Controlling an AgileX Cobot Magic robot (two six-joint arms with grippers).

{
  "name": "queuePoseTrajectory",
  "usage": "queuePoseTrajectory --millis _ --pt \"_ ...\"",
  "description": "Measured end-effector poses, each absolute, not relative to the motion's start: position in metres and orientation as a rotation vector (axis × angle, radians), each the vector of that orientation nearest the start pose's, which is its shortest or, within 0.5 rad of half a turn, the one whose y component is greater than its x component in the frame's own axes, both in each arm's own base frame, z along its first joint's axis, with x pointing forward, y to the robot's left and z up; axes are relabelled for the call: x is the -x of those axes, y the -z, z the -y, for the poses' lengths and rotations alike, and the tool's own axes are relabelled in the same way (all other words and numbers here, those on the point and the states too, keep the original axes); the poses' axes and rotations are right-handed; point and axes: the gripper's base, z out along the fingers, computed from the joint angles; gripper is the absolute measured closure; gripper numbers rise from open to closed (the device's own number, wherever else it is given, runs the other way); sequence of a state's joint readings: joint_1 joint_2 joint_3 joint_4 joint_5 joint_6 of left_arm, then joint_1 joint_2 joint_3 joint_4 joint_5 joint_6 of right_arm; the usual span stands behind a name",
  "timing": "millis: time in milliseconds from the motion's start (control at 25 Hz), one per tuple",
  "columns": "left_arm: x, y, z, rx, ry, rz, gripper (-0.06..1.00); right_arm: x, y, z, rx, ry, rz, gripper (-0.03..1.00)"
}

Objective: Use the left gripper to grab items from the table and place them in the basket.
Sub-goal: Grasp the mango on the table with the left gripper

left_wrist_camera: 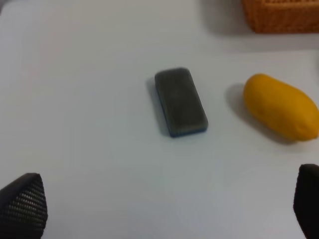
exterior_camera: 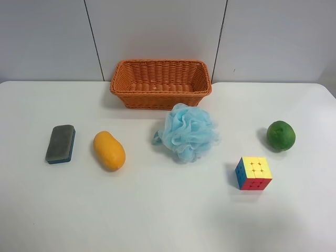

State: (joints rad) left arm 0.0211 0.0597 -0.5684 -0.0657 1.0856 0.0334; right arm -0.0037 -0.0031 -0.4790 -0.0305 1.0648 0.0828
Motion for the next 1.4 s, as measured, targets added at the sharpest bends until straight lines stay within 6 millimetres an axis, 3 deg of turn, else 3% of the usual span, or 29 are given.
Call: queuePoseTrajectory --millis 240,440,560,720,920,1200,1400 --pt "-0.036 -0.343 0.004 0.057 0.070 -2.296 -0.05 0.003 -0.271 0.002 -0.090 -0.012 -2.064 -0.02" --pt "-0.109 -0.390 0.001 0.138 0.089 -2.405 -0.05 0.003 -0.271 0.002 -0.090 -0.012 -2.064 -0.02" --pt "-0.157 -0.397 0.000 0.197 0.111 -2.483 -0.05 0.003 -0.271 0.002 -0.090 -0.012 -2.064 -0.02" --pt "-0.217 -0.375 0.003 0.285 0.164 -2.629 -0.05 0.003 -0.271 0.002 -0.090 -0.012 -2.064 -0.02" --pt "-0.262 -0.333 0.033 0.337 0.194 -2.774 -0.05 0.003 -0.271 0.002 -0.090 -0.012 -2.064 -0.02" --pt "-0.295 -0.279 0.098 0.327 0.230 -2.876 -0.05 0.003 -0.271 0.002 -0.090 -0.012 -2.064 -0.02" --pt "-0.310 -0.242 0.128 0.346 0.238 -2.907 -0.05 0.003 -0.271 0.002 -0.090 -0.012 -2.064 -0.02"
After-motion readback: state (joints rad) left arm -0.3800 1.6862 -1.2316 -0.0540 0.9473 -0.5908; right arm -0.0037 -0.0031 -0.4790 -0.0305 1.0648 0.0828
